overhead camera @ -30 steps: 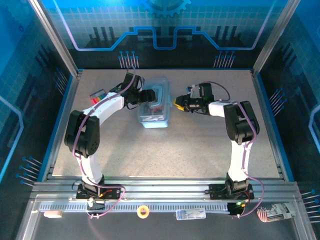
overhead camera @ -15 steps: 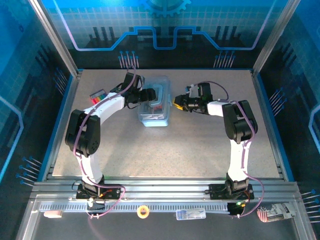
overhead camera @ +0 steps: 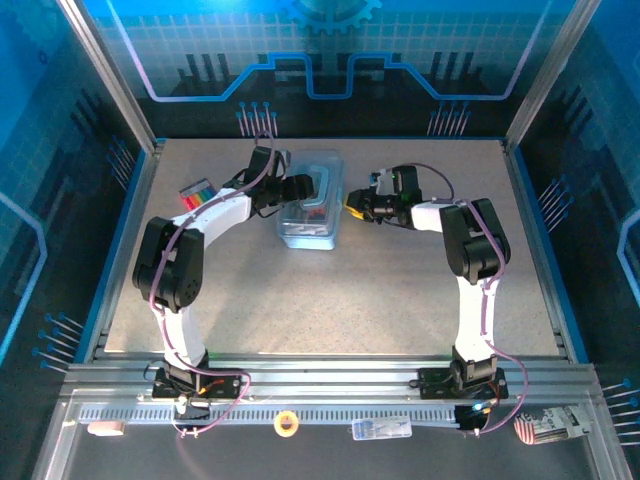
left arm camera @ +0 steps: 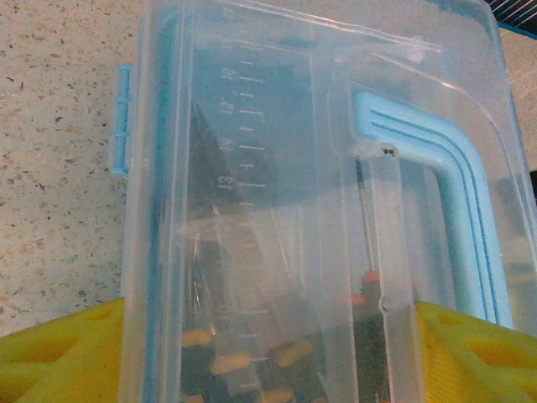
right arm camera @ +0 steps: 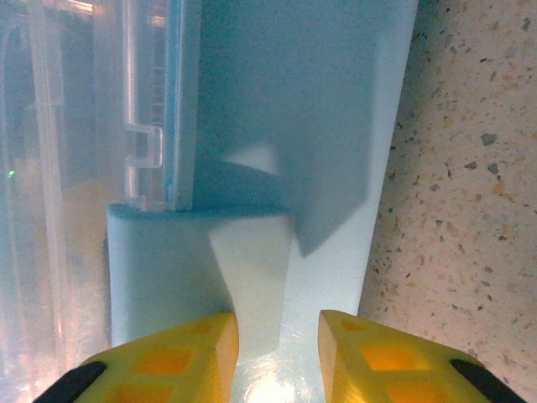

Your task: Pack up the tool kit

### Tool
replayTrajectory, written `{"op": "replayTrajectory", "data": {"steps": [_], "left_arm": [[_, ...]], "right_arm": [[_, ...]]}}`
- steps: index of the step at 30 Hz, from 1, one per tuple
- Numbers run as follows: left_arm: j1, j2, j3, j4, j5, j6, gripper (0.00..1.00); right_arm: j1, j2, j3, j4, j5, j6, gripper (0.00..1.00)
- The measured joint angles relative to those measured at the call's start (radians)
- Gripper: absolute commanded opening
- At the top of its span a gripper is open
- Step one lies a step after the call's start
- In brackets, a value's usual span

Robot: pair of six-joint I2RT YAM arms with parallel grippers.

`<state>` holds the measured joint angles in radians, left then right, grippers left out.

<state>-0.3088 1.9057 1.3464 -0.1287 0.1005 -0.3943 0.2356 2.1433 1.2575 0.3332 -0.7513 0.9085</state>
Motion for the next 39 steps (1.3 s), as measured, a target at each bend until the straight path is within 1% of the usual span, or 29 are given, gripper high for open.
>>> {"op": "replayTrajectory", "data": {"steps": [4, 6, 9, 12, 13, 14, 16, 18, 22, 24, 26, 29, 30, 32, 34, 36, 39], "left_arm": [[-0.023, -0.007, 0.008, -0.009, -0.049, -0.01, 0.4], [-0.051, -0.009, 0.027, -0.032, -0.091, -0.032, 0.48], [-0.112, -0.008, 0.066, -0.116, -0.159, -0.064, 0.55], [-0.163, -0.007, 0.102, -0.201, -0.188, -0.101, 0.66], [-0.174, -0.006, 0.114, -0.224, -0.192, -0.109, 0.69], [-0.183, -0.003, 0.13, -0.252, -0.19, -0.119, 0.76], [-0.192, 0.0, 0.154, -0.295, -0.183, -0.136, 0.89], [-0.193, 0.004, 0.173, -0.355, -0.154, -0.169, 0.99], [-0.2, 0.012, 0.209, -0.463, -0.137, -0.187, 0.99], [-0.2, 0.009, 0.226, -0.48, -0.133, -0.176, 0.99], [-0.2, -0.006, 0.229, -0.48, -0.133, -0.155, 0.99], [-0.2, -0.085, 0.198, -0.46, -0.134, -0.114, 0.99], [-0.2, -0.132, 0.176, -0.451, -0.135, -0.1, 0.99], [-0.2, -0.244, 0.12, -0.409, -0.142, -0.078, 0.99], [-0.204, -0.369, 0.055, -0.359, -0.163, -0.063, 0.99], [-0.217, -0.478, -0.011, -0.311, -0.207, -0.043, 0.99], [-0.254, -0.58, -0.103, -0.283, -0.301, -0.022, 0.99]], "right_arm": [[-0.016, -0.035, -0.037, -0.054, 0.043, -0.027, 0.38], [-0.037, -0.087, -0.082, -0.114, 0.079, -0.056, 0.42], [-0.108, -0.19, -0.144, -0.203, 0.142, -0.101, 0.44], [-0.185, -0.28, -0.167, -0.258, 0.193, -0.138, 0.46], [-0.206, -0.312, -0.173, -0.271, 0.208, -0.151, 0.46], [-0.219, -0.338, -0.179, -0.282, 0.222, -0.161, 0.46], [-0.225, -0.376, -0.186, -0.299, 0.234, -0.176, 0.47], [-0.223, -0.406, -0.193, -0.32, 0.24, -0.189, 0.48], [-0.223, -0.441, -0.198, -0.352, 0.241, -0.208, 0.5], [-0.223, -0.458, -0.2, -0.369, 0.244, -0.215, 0.52], [-0.223, -0.483, -0.204, -0.385, 0.244, -0.222, 0.56], [-0.223, -0.542, -0.205, -0.419, 0.245, -0.237, 0.67], [-0.223, -0.569, -0.205, -0.433, 0.248, -0.242, 0.82], [-0.221, -0.626, -0.205, -0.453, 0.254, -0.255, 1.0], [-0.208, -0.696, -0.205, -0.467, 0.276, -0.279, 1.0], [-0.183, -0.764, -0.205, -0.481, 0.305, -0.309, 1.0], [-0.128, -0.856, -0.199, -0.508, 0.333, -0.364, 1.0]]}}
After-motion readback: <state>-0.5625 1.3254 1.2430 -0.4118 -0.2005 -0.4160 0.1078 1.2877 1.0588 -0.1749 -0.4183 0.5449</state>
